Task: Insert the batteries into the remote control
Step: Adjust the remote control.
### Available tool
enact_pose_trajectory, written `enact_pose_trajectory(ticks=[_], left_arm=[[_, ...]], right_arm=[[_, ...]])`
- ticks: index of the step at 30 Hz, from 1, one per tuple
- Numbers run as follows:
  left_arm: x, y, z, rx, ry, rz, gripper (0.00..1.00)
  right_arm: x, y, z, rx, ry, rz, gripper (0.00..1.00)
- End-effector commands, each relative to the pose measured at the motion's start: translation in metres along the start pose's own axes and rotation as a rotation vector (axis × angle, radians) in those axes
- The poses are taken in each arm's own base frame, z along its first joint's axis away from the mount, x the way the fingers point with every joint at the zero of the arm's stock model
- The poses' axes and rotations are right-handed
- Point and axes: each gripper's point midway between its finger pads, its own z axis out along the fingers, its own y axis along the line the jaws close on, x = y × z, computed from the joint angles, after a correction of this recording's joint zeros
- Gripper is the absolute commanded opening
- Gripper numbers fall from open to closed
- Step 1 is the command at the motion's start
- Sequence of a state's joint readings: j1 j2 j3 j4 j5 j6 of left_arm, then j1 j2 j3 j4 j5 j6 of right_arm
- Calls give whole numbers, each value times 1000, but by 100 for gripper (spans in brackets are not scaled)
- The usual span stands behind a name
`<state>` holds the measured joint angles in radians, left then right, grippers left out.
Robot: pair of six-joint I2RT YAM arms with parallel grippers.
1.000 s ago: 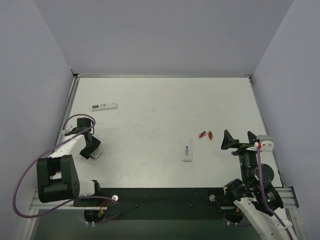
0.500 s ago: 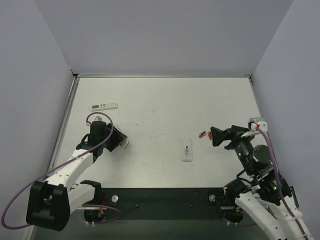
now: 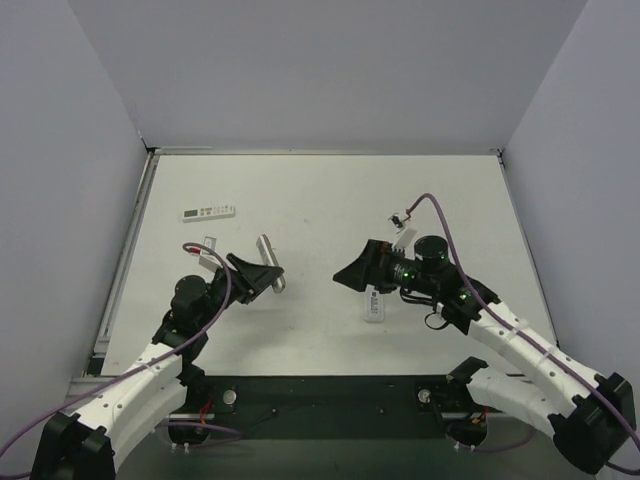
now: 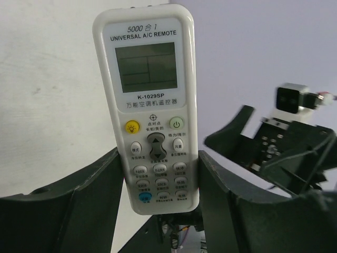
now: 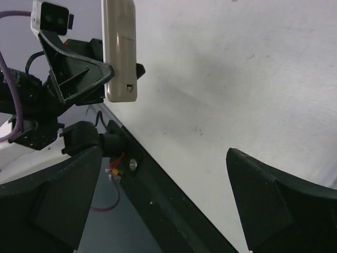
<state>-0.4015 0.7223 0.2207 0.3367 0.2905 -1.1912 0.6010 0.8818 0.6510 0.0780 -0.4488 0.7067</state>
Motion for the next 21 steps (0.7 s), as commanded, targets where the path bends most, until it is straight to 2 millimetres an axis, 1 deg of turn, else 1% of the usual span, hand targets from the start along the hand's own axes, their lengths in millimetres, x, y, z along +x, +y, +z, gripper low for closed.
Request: enact_pose_trajectory(ticks=[1, 2, 3, 6, 8, 9, 12, 13, 14, 16, 17, 19, 21], left_arm=[[-1, -79, -13, 341, -11, 12, 16], [2, -88, -16, 384, 0, 17, 16], [6, -93, -17, 401, 15, 19, 16], [19, -109, -21, 460, 52, 38, 16], [26, -118, -23, 493, 67, 52, 16], [28, -120, -24, 500, 70, 55, 16], [34, -129, -29, 538, 84, 66, 17], [34, -131, -29, 545, 84, 68, 16], [35, -134, -30, 554, 84, 70, 16], [38, -134, -30, 556, 95, 76, 17], [39, -137, -31, 567, 95, 79, 16], [42, -137, -30, 567, 106, 79, 17], [44, -139, -30, 574, 112, 83, 17]], right_arm=[[-8, 67, 16, -306, 8, 74, 99], [-8, 75, 18, -341, 20, 108, 99], [-15, 83, 23, -380, 2, 106, 99], [-24, 97, 31, -437, -2, 130, 98], [-28, 104, 35, -464, -2, 137, 97], [-29, 105, 40, -473, 6, 153, 96], [-34, 115, 47, -518, 9, 166, 92], [-35, 122, 47, -540, 19, 180, 91], [-34, 122, 51, -545, 29, 186, 89], [-35, 133, 50, -582, 39, 179, 88], [-31, 133, 54, -580, 54, 181, 87], [-28, 140, 55, -602, 75, 176, 86], [-28, 145, 57, -626, 81, 182, 81]])
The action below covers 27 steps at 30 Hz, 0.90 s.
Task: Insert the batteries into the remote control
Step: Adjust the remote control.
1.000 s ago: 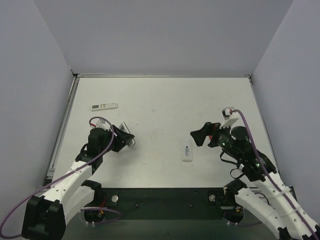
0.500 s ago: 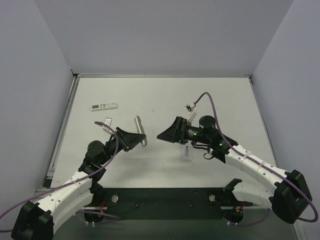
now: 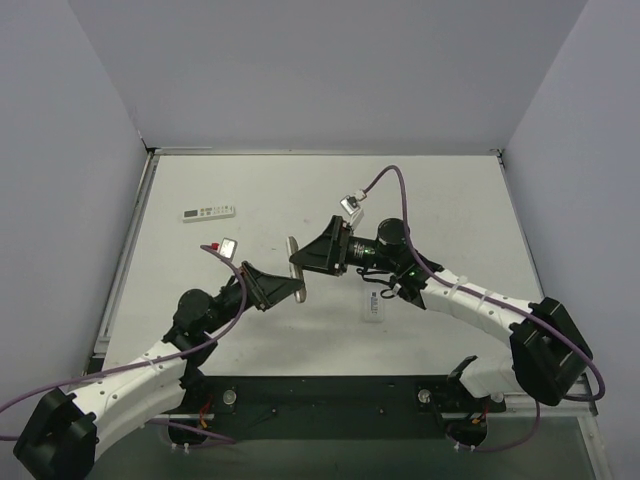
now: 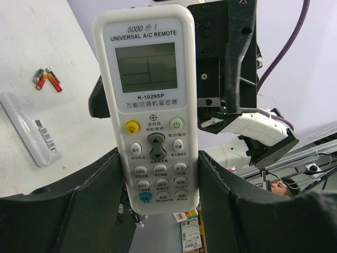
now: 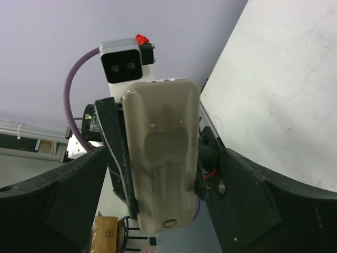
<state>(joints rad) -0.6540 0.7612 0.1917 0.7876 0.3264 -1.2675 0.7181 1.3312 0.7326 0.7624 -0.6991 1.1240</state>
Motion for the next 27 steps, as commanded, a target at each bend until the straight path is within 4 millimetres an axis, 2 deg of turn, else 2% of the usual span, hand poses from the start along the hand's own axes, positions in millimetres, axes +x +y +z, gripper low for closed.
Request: enact_pose_trajectory(ticks=[1, 2, 4, 5, 6, 7, 8, 10, 11, 16, 17, 21, 23, 24, 26, 27], left_arm=[[-8, -36, 7, 126, -20, 63, 16], [-7, -36, 7, 130, -18, 64, 16], [-5, -36, 7, 133, -11, 66, 16], [-5, -36, 7, 132, -9, 67, 17], [-5, -35, 7, 129, -8, 70, 18], [-5, -35, 6, 130, -9, 77, 23], [-4, -30, 6, 111, -8, 75, 29], [-4, -27, 3, 95, -15, 92, 44], [-5, -22, 2, 68, -23, 91, 49], [-10, -9, -5, -22, -53, 155, 66], [-14, -10, -5, -29, -67, 165, 75], [-22, -11, -15, -57, -122, 187, 87], [-27, -2, -20, -109, -151, 184, 88], [-31, -5, -23, -110, -171, 186, 88], [-35, 6, -27, -170, -197, 174, 88], [-37, 4, -27, -173, -209, 174, 88]], right_arm=[[-8, 54, 6, -193, 7, -76, 77], [-5, 54, 8, -199, 22, -62, 69], [-3, 55, 9, -206, 30, -64, 60], [0, 54, 9, -204, 40, -63, 47], [1, 52, 8, -199, 42, -71, 40], [1, 50, 8, -191, 44, -75, 33], [2, 51, 6, -187, 43, -88, 19], [4, 42, 6, -142, 51, -112, 6], [7, 38, 3, -108, 60, -117, 0], [12, 28, -1, -8, 68, -223, 0], [14, 26, -3, 11, 76, -228, 0], [18, 14, -6, 74, 86, -287, 0], [19, 5, -9, 113, 87, -325, 0], [19, 1, -9, 132, 86, -344, 0], [25, -9, -11, 181, 102, -418, 0], [27, -13, -12, 198, 109, -449, 0]])
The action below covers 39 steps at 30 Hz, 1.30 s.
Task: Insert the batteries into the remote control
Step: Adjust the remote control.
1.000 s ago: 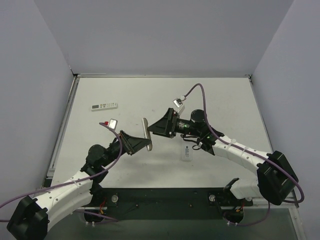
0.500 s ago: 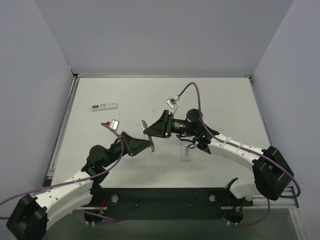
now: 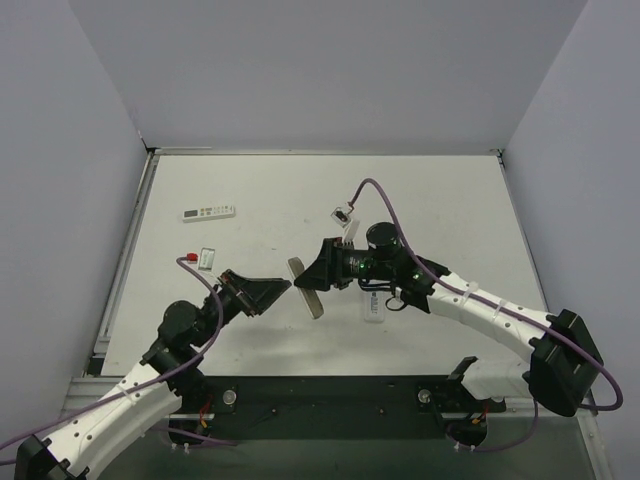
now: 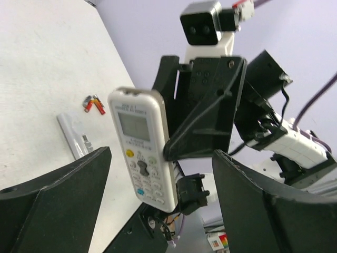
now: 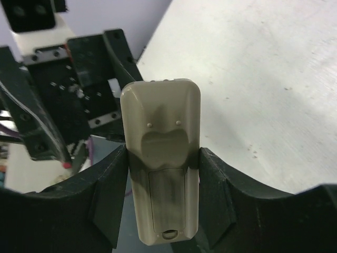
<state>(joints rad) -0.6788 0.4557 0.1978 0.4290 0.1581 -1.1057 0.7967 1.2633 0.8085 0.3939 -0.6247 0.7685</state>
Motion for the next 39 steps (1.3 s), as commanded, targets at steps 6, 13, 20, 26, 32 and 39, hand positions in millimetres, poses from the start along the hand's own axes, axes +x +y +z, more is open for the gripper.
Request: enact_pose_trajectory(ticks=[6, 13, 20, 26, 32, 39], left_arm=[[-24, 17, 8, -186, -76, 26, 88], [-17, 25, 26, -215, -30, 0, 88], [-2, 36, 32, -250, 15, -36, 85], [11, 34, 40, -245, 43, -44, 83], [24, 42, 47, -305, 47, -31, 82], [33, 44, 50, -309, 34, -46, 40]], right_arm=[[6, -18, -4, 220, -13, -352, 0], [10, -24, -2, 332, -8, -477, 0], [9, -27, 0, 394, -18, -544, 0], [11, -24, 6, 435, -14, -598, 0], [14, -22, 11, 465, -26, -631, 0], [15, -27, 12, 504, -45, -602, 0]])
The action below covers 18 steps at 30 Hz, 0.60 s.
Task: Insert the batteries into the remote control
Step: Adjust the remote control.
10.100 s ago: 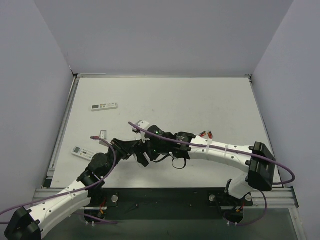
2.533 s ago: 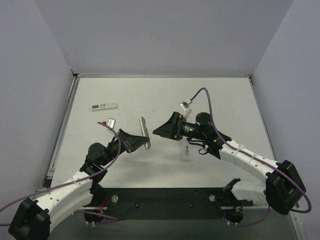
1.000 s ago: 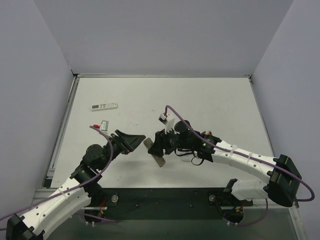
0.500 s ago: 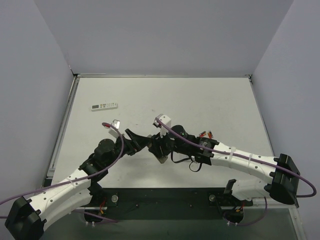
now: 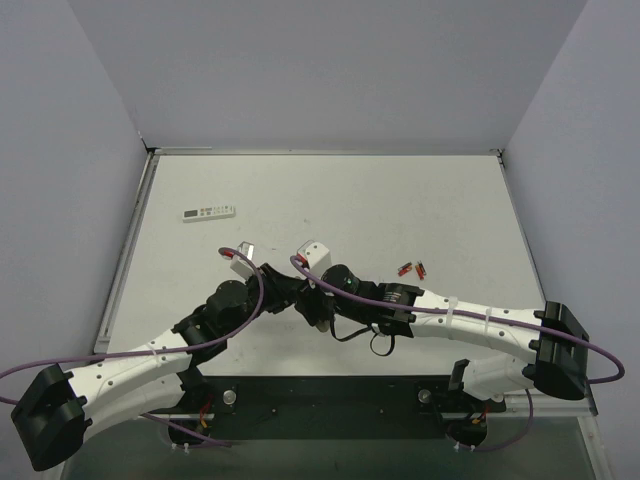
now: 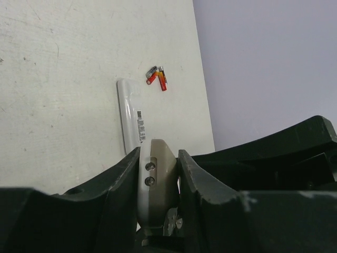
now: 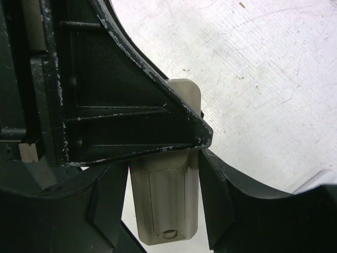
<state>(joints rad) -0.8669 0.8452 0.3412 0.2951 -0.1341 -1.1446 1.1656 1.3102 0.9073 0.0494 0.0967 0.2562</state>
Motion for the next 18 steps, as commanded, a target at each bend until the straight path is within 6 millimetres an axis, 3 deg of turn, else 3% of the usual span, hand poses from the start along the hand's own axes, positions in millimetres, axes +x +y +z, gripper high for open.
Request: enact_pose_trajectory(ticks=[1, 2, 4, 7, 9, 10, 13, 14, 18], left_arm=[[-5, -28, 4, 78, -30, -14, 35], [-3, -26, 4, 76, -27, -19, 30], [-3, -25, 3, 73, -32, -34, 30], [-3, -25, 1, 79, -41, -42, 0], [-5, -18, 0, 53, -48, -36, 0], [-7, -13, -1, 36, -54, -37, 0], [-9, 4, -6, 0, -36, -76, 0], [-21, 13, -6, -16, -65, -97, 0], [-30, 31, -17, 10, -23, -164, 0]], right_arm=[[-37, -5, -1, 65, -110, 55, 0], [-36, -7, 0, 80, -108, 59, 0], [-36, -14, -1, 121, -111, 77, 0], [-33, -13, 0, 123, -93, 90, 3], [-33, -6, -2, 82, -81, 80, 17], [-35, -5, -5, 67, -89, 76, 32], [-36, -3, -17, 33, -99, 26, 58], [-38, -2, -21, 12, -112, 5, 63], [-37, 9, -43, -115, -155, -129, 89]])
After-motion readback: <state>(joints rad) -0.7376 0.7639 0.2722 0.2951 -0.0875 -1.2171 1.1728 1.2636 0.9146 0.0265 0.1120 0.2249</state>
